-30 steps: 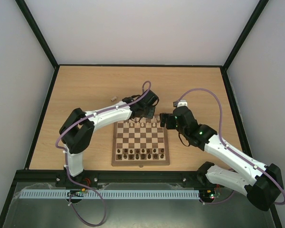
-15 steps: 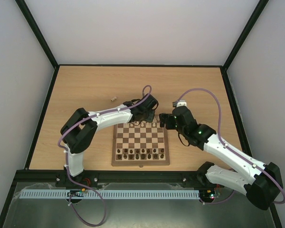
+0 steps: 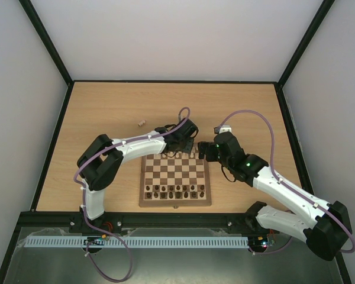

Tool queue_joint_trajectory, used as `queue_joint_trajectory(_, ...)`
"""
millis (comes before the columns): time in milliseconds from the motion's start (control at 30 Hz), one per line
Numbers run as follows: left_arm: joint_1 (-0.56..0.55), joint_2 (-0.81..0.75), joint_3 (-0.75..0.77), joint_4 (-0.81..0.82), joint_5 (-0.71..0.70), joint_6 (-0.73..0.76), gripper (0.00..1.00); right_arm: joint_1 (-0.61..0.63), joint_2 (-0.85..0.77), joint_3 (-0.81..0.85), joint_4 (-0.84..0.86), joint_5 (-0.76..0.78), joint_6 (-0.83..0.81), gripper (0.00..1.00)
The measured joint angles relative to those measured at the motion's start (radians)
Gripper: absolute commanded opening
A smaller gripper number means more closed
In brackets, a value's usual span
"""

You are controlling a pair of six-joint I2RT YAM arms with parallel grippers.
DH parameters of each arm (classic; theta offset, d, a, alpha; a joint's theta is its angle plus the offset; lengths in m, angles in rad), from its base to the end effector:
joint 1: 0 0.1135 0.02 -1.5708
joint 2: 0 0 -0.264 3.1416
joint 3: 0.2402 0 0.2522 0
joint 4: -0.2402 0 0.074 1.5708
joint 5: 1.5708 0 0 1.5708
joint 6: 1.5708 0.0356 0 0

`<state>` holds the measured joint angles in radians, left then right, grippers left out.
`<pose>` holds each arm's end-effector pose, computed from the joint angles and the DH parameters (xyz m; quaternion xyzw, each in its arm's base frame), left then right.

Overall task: Set up the chess pieces on the board
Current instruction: Place the chess piece on the chessboard.

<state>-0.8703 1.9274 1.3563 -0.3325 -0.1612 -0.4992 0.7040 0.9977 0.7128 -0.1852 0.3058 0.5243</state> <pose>0.2739 -0.3161 0.1932 0.1478 0.9305 -0.1475 0.3009 0.1785 0.1375 0.2752 0.0038 0.8461 0.1918 0.4972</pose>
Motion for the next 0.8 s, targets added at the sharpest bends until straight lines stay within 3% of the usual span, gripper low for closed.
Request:
queue_joint_trajectory(600,-0.006,0.011,0.000,-0.002,-0.001,-0.002,0.20,0.000,0.004,0.000,0.000,-0.010,0.000,0.99)
queue_joint_trajectory(800,-0.006,0.012,0.000,-0.003,-0.011,-0.007,0.29,0.000,0.004,0.000,0.000,-0.011,0.000,0.99)
